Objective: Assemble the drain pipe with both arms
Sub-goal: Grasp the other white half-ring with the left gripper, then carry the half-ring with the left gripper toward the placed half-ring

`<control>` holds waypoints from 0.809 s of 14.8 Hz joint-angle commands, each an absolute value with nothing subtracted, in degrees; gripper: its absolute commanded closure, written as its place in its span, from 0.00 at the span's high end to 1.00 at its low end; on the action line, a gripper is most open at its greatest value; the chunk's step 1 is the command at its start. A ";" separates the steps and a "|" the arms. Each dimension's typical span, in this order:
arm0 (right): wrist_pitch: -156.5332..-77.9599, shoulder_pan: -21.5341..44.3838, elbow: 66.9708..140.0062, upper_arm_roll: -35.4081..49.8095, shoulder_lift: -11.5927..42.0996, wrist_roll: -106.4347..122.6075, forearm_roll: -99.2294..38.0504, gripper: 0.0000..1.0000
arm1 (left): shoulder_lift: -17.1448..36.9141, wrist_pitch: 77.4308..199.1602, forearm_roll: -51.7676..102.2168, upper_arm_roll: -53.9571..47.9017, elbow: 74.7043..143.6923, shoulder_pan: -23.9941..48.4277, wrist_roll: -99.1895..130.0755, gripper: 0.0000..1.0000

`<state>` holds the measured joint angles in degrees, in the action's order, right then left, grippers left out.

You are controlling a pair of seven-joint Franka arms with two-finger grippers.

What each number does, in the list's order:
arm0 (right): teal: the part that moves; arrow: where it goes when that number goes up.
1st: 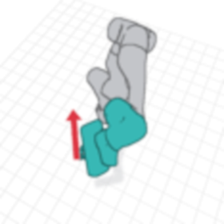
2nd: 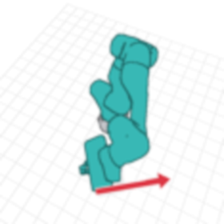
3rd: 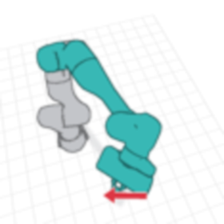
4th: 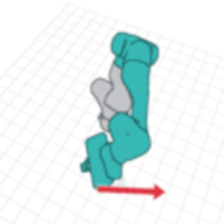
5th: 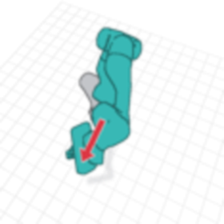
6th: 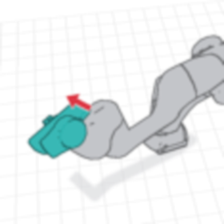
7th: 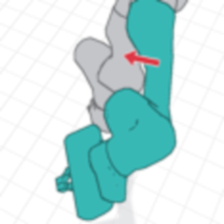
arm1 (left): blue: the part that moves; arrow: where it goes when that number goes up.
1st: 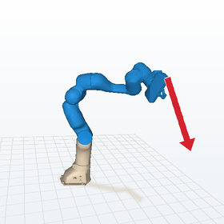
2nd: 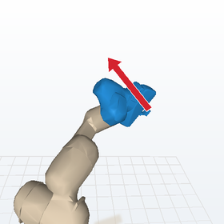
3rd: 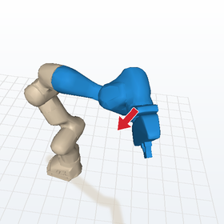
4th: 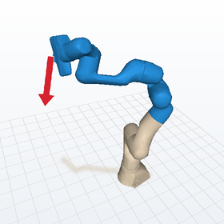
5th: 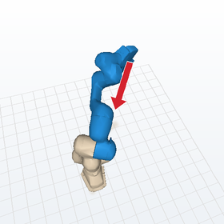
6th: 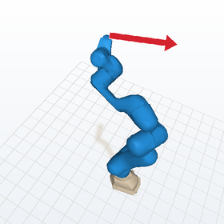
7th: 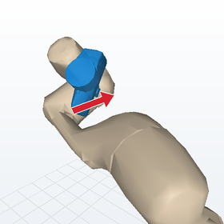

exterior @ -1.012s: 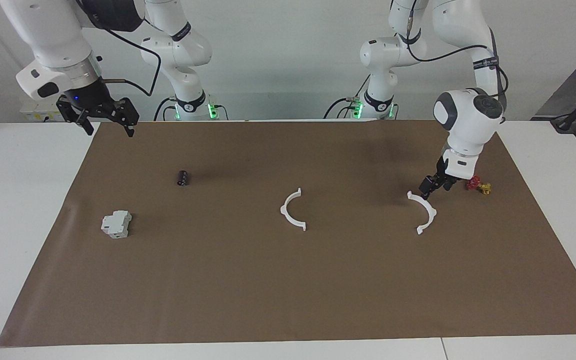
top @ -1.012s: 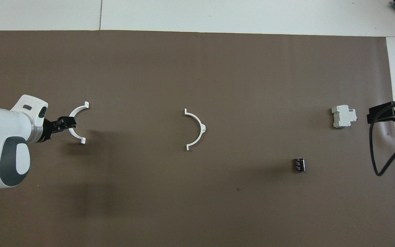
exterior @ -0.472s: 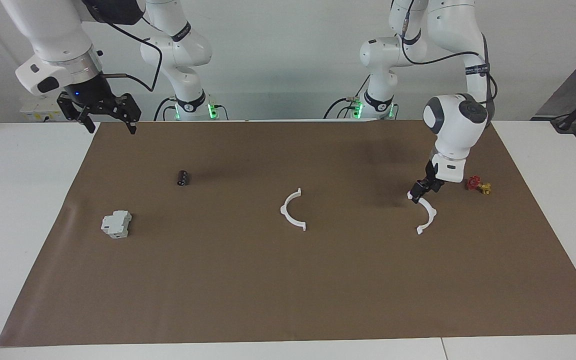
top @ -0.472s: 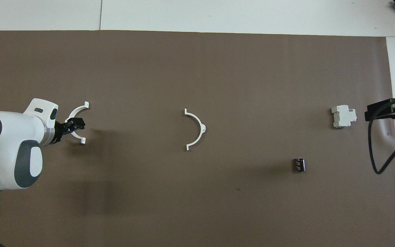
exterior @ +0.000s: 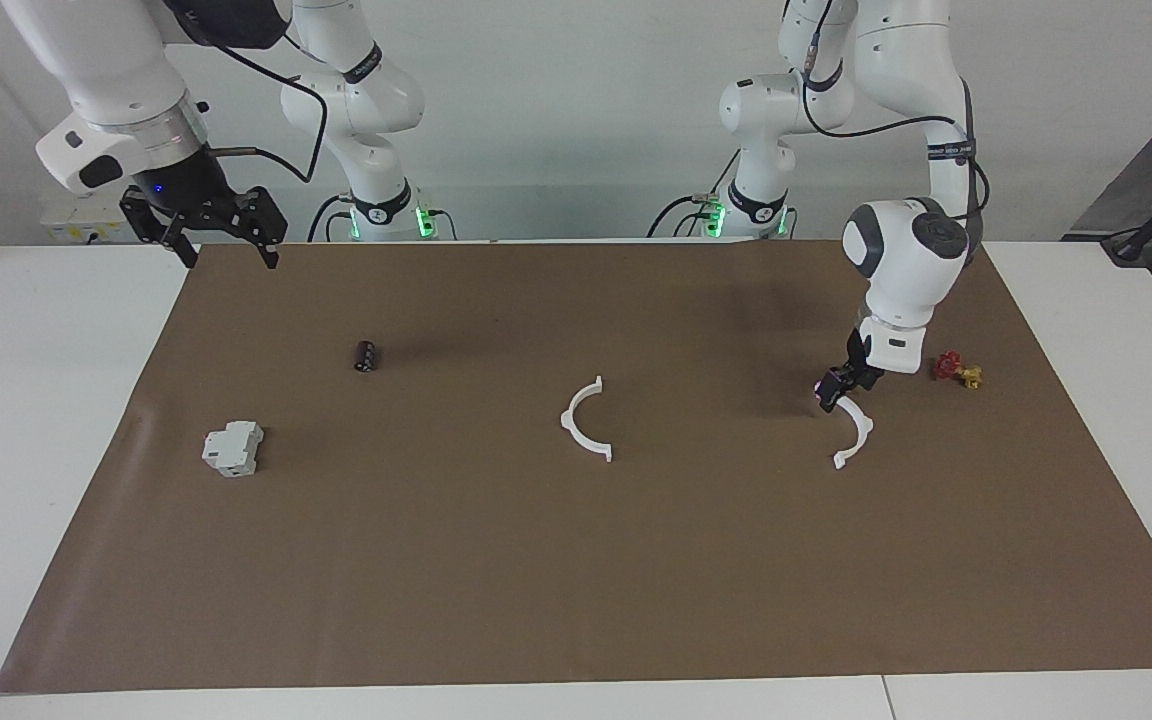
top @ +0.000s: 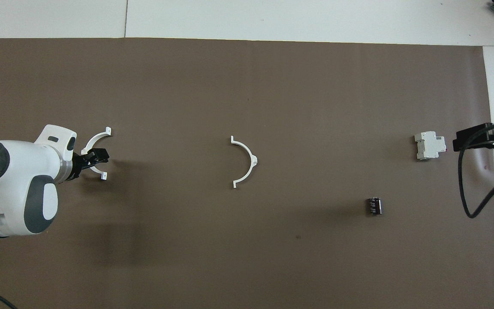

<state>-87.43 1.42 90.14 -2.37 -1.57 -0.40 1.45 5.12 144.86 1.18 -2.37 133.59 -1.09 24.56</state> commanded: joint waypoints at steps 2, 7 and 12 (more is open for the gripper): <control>-87.19 1.32 90.53 -2.29 -1.58 -0.26 0.61 1.00 | 4.83 146.69 1.93 -1.85 134.65 -0.44 25.40 0.83; -87.89 1.41 90.53 -2.20 -1.58 -0.18 0.70 1.00 | 4.83 147.04 1.93 -1.85 134.65 -0.35 25.14 0.18; -88.15 1.32 90.53 -2.20 -1.58 -0.18 0.70 1.00 | 4.83 146.87 1.85 -1.85 134.65 -0.44 23.99 0.00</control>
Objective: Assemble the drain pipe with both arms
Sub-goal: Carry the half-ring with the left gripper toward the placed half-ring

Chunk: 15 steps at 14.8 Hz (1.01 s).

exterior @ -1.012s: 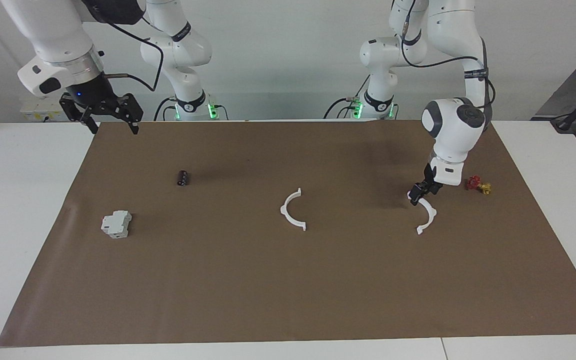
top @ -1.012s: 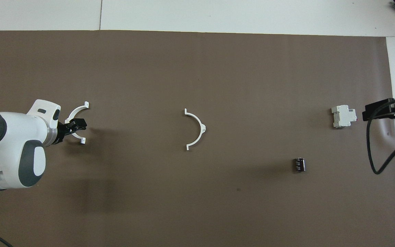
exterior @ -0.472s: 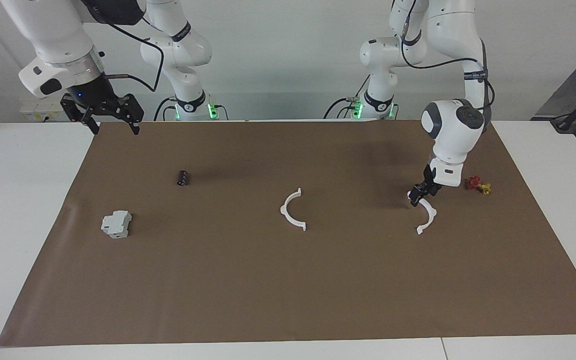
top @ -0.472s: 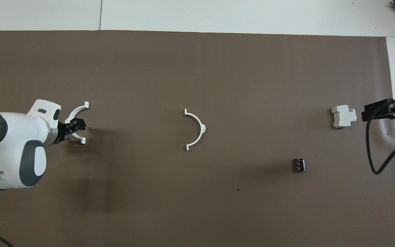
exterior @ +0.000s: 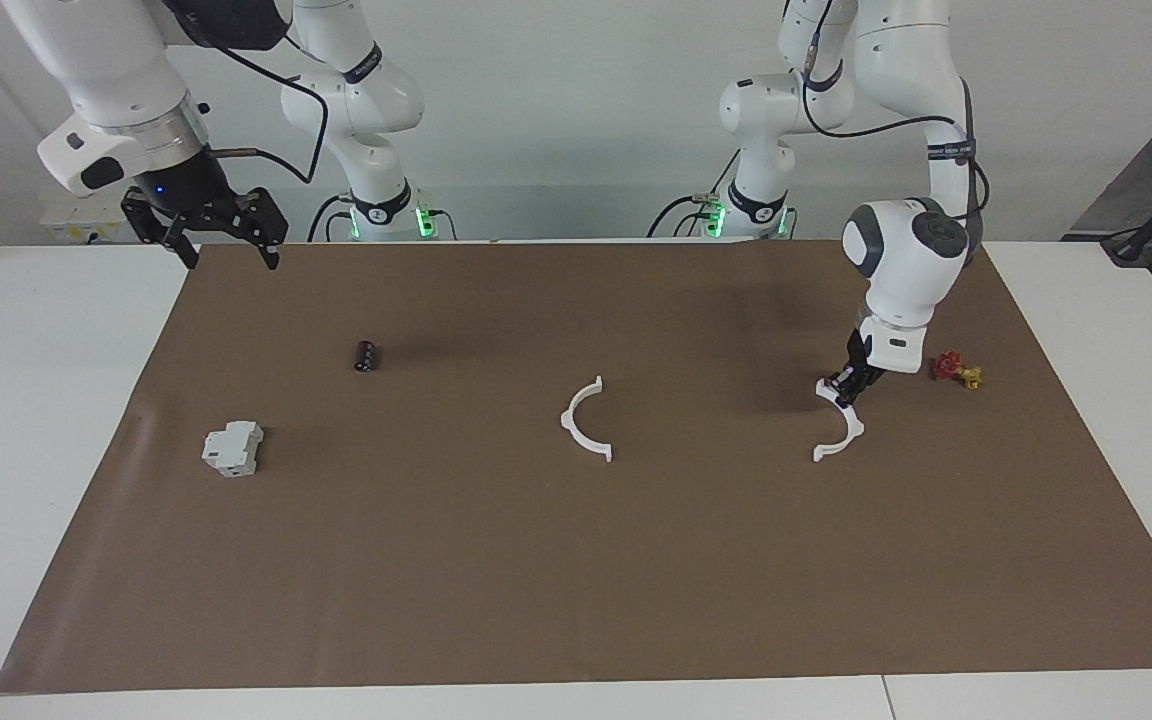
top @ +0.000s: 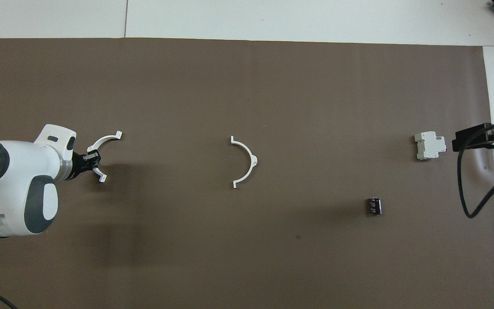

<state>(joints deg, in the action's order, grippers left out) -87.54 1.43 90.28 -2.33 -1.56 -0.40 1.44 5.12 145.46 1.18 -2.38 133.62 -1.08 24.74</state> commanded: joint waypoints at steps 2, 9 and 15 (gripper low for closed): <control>-88.07 1.32 90.53 -2.20 -1.58 -0.09 0.70 1.00 | 4.83 146.95 1.85 -1.93 134.47 -0.35 24.08 0.00; -87.45 2.46 90.44 -3.42 -1.49 0.18 1.75 1.00 | 5.98 137.13 -2.44 -1.85 124.12 12.20 49.87 0.00; -86.84 5.54 90.44 -6.94 -1.58 0.17 1.76 1.00 | 6.68 132.54 -5.89 -1.85 120.86 23.27 68.69 0.00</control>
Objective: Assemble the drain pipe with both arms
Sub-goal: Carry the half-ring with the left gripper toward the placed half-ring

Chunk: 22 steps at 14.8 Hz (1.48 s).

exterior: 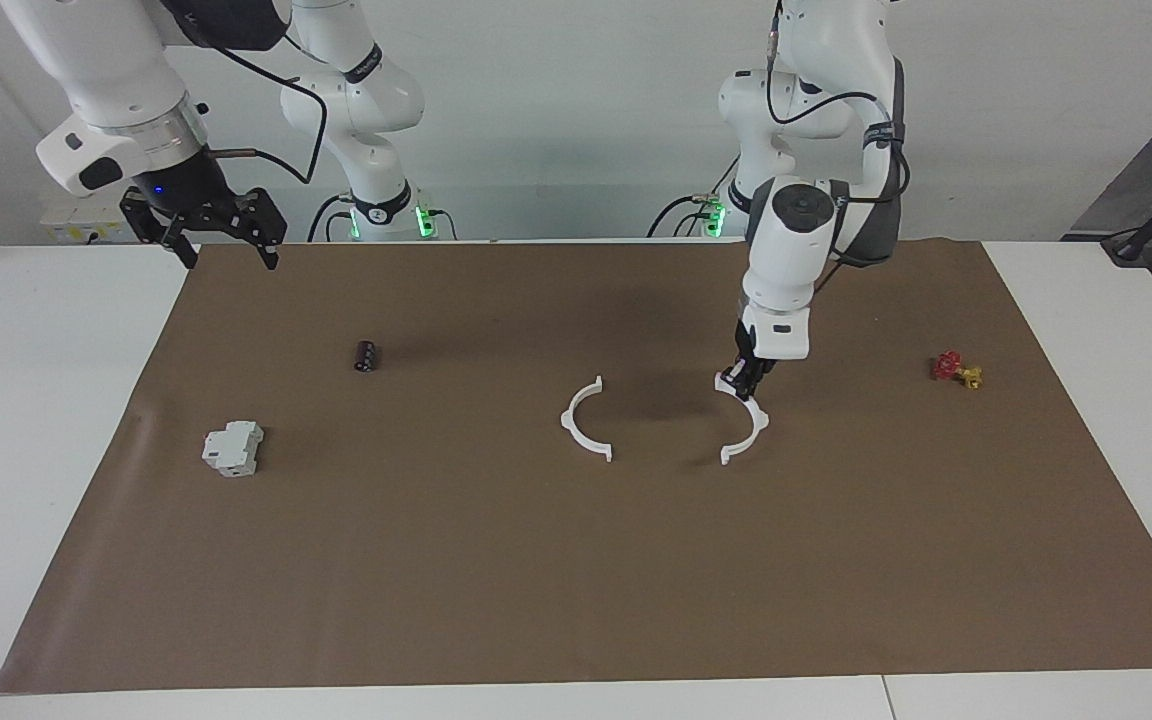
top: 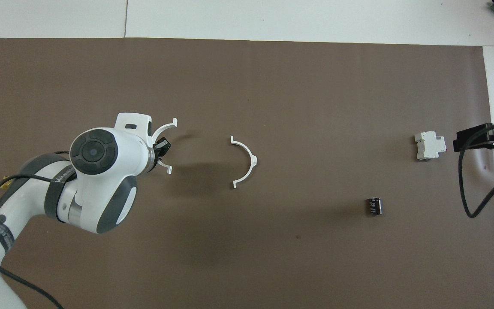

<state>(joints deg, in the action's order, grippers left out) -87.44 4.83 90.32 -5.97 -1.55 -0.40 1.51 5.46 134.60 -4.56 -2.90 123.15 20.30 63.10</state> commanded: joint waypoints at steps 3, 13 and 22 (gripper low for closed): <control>-86.84 4.40 90.53 -6.68 -1.58 0.44 1.67 1.00 | 7.20 129.55 -7.56 -1.93 117.88 27.15 74.07 0.00; -87.44 3.87 91.23 -6.59 -1.85 0.09 0.62 1.00 | 16.26 133.25 -7.91 -2.02 113.03 29.79 80.49 0.00; -87.19 3.96 91.23 -6.59 -1.93 0.17 0.62 1.00 | 15.64 132.72 -7.91 -2.20 115.22 31.55 82.79 0.00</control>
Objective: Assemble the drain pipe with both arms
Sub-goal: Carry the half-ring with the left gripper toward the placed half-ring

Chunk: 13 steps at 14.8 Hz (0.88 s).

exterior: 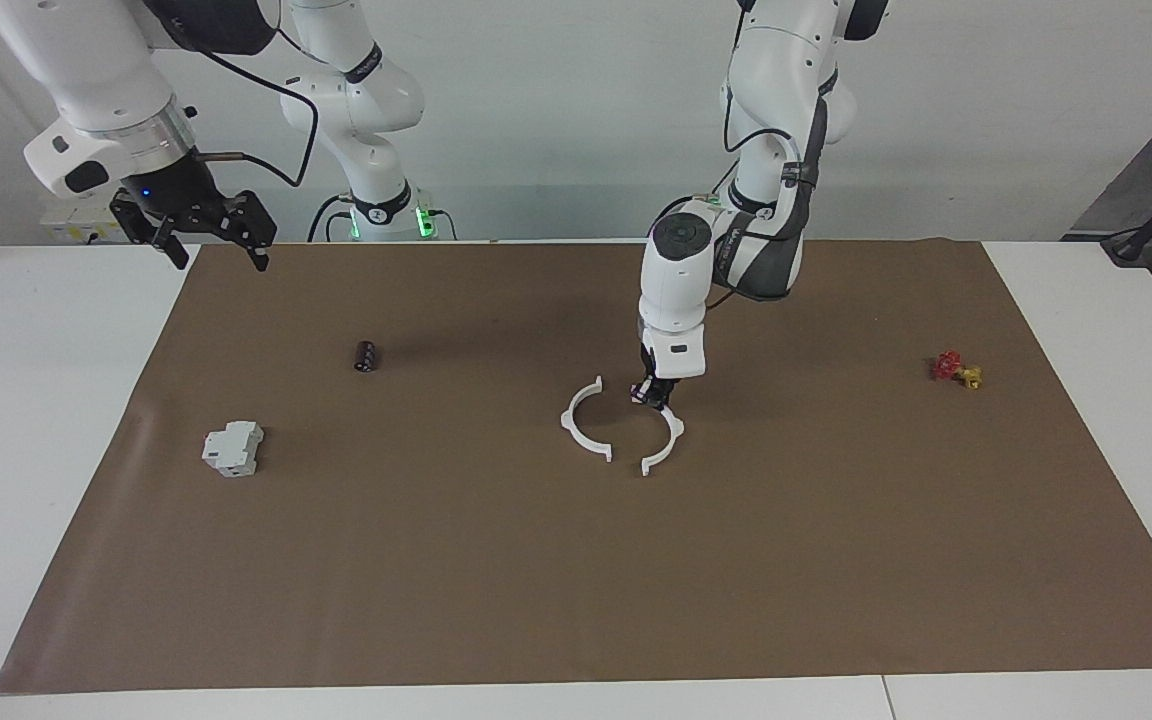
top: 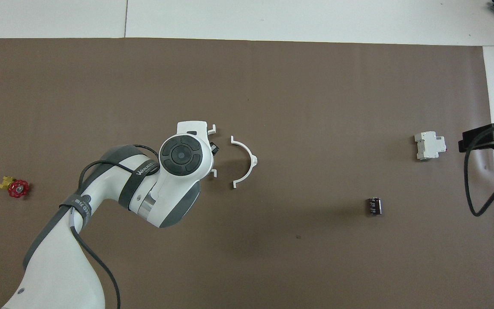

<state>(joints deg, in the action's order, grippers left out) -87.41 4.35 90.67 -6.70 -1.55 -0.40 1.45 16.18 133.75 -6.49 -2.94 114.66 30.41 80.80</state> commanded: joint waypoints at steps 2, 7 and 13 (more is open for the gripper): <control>-87.19 3.96 91.14 -6.59 -1.93 0.09 0.70 1.00 | 15.29 131.84 -7.91 -2.20 115.75 33.30 83.67 0.00; -87.27 3.96 91.23 -6.59 -1.93 0.18 0.62 1.00 | 15.21 131.66 -7.91 -2.29 116.19 34.63 85.25 0.00; -87.19 3.96 91.23 -6.59 -1.93 0.17 0.62 1.00 | 14.68 133.24 -7.91 -2.29 117.69 35.24 86.65 0.00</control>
